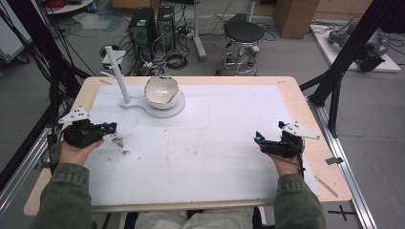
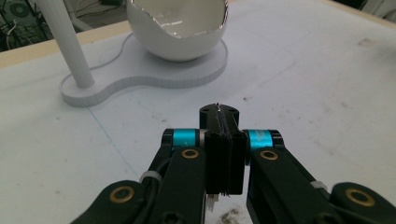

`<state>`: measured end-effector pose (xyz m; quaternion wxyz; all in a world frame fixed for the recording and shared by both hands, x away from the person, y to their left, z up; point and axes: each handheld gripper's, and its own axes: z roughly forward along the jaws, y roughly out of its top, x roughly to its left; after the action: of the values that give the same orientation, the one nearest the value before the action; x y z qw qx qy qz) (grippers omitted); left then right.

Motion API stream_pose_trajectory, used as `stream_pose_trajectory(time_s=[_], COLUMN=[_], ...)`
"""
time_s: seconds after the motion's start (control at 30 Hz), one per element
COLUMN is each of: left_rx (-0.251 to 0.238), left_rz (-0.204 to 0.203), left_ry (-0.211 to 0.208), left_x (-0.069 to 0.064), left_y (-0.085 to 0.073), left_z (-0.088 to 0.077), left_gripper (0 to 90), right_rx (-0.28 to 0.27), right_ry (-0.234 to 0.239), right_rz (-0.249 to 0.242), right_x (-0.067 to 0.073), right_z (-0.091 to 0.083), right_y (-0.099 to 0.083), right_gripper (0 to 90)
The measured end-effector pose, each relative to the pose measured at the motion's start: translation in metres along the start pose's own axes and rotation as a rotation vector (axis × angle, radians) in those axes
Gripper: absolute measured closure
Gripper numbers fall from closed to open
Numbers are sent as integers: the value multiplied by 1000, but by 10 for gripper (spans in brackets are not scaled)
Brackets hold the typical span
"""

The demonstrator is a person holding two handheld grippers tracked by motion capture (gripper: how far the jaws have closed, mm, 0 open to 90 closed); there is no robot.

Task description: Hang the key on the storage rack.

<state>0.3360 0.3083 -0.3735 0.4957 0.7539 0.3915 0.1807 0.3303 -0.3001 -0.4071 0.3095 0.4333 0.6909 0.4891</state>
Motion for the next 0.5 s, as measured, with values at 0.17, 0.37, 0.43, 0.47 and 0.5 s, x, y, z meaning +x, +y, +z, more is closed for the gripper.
stream_pose_trajectory(time_s=[0.17, 0.37, 0.43, 0.47, 0.5], left_rx=[-17, 6, 5, -2, -3], left_rz=[20, 36, 36, 33, 34], left_ry=[14, 15, 17, 25, 27], left_x=[-1, -3, -3, -3, -3], left_y=[14, 27, 29, 33, 35], left_z=[-2, 1, 2, 2, 2], left_gripper=[892, 891, 891, 891, 891], right_rx=[-4, -5, -11, -14, -17], right_ry=[-3, -3, -10, -11, -13], right_rz=[0, 5, 5, 13, 11], right_x=[0, 0, -1, 0, -1], right_z=[-1, -2, -2, -2, -2], right_y=[0, 0, 0, 1, 1], right_gripper=[5, 5, 5, 5, 5])
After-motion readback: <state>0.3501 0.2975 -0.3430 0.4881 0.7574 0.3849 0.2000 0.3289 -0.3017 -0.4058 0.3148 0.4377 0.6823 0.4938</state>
